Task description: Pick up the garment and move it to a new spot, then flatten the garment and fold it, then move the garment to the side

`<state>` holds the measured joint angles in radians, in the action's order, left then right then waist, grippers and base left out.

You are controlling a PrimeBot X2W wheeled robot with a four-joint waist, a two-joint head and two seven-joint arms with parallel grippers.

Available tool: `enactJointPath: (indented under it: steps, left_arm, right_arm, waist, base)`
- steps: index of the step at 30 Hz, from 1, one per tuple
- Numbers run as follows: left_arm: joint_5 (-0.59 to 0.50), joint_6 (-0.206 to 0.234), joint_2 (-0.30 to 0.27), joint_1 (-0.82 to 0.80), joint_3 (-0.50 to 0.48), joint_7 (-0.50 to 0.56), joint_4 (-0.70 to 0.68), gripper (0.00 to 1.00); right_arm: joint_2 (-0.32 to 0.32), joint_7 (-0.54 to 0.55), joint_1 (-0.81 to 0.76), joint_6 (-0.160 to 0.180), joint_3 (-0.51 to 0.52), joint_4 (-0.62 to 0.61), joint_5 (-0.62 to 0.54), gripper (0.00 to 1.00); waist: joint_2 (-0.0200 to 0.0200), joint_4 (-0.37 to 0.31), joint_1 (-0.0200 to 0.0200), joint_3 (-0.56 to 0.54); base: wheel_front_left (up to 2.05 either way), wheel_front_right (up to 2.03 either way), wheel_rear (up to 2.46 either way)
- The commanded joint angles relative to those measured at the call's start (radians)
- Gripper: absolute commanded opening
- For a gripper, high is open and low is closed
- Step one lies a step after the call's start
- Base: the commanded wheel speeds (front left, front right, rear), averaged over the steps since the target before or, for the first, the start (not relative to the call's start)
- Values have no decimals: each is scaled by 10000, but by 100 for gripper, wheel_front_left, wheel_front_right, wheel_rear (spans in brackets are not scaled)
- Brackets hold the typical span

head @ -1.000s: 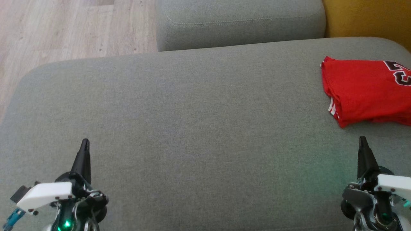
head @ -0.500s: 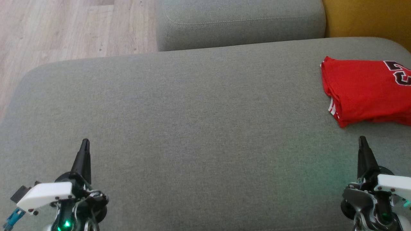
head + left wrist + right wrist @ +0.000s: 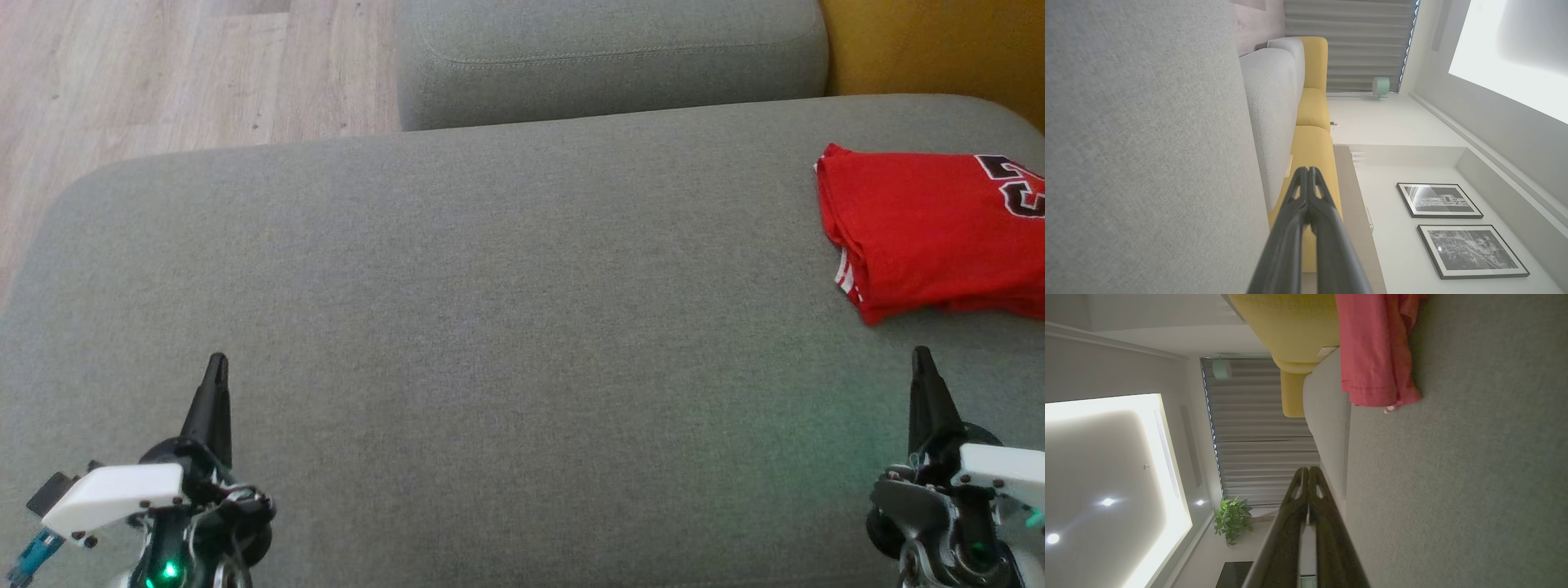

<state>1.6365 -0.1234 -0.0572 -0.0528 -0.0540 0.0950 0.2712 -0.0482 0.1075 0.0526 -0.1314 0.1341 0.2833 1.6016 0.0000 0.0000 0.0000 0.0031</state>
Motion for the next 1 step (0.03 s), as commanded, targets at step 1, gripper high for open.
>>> enactJointPath:
  steps: [1]
  left_arm:
    - [-125, -73, -66, -536, -413, 33, -268, 0]
  right_arm:
    - [-24, 62, 554, 7, -198, -386, 65, 0]
  waist:
    - [0, 0, 0, 0]
  base:
    - [0, 0, 0]
